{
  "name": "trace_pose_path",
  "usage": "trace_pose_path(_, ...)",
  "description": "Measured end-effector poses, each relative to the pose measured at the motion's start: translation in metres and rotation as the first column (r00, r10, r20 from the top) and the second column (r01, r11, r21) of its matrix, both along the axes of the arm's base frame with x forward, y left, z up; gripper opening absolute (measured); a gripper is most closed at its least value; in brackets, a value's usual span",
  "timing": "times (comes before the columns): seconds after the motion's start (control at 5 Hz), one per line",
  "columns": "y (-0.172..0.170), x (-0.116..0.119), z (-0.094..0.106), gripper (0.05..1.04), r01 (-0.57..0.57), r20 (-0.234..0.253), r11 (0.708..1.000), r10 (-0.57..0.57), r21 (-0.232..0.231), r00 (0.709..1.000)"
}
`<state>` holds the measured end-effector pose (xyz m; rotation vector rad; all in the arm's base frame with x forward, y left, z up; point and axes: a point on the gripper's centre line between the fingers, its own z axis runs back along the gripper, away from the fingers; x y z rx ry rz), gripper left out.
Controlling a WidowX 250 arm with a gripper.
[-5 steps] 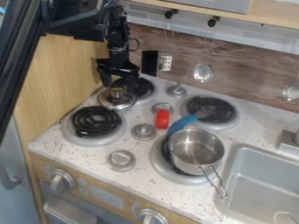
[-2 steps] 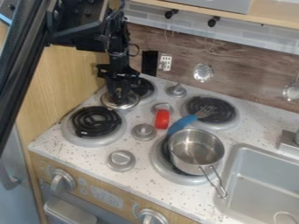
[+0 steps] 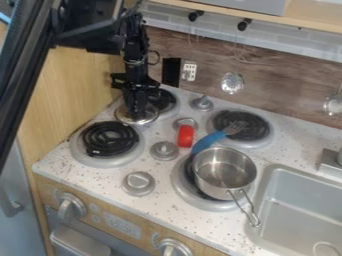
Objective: Covers the silver pot with the silver lid
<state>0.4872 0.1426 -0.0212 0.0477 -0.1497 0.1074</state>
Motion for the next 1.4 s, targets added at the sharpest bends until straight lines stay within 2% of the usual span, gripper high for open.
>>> trace_pose_path(0.2,-0.02,-0.007,0.028,0.243,0.034,0.031,0.999,-0.034,0.025,0.999)
trace_pose_path(0.4,-0.052,-0.014,0.076,0.243,0.077,0.088,0.996,-0.081,0.045,0.993)
trace_pose_path(0.6,-0.09,-0.042,0.095,0.243,0.125,0.079,0.992,-0.126,0.021,0.989)
trace_pose_path(0.8,-0.139,-0.064,0.099,0.243,0.214,0.048,0.977,-0.215,0.015,0.975)
trace_pose_path(1.0,-0.172,-0.074,0.087,0.243,0.273,0.017,0.962,-0.273,0.001,0.962)
trace_pose_path(1.4,-0.201,-0.08,0.064,0.241,0.347,-0.032,0.938,-0.347,-0.018,0.937)
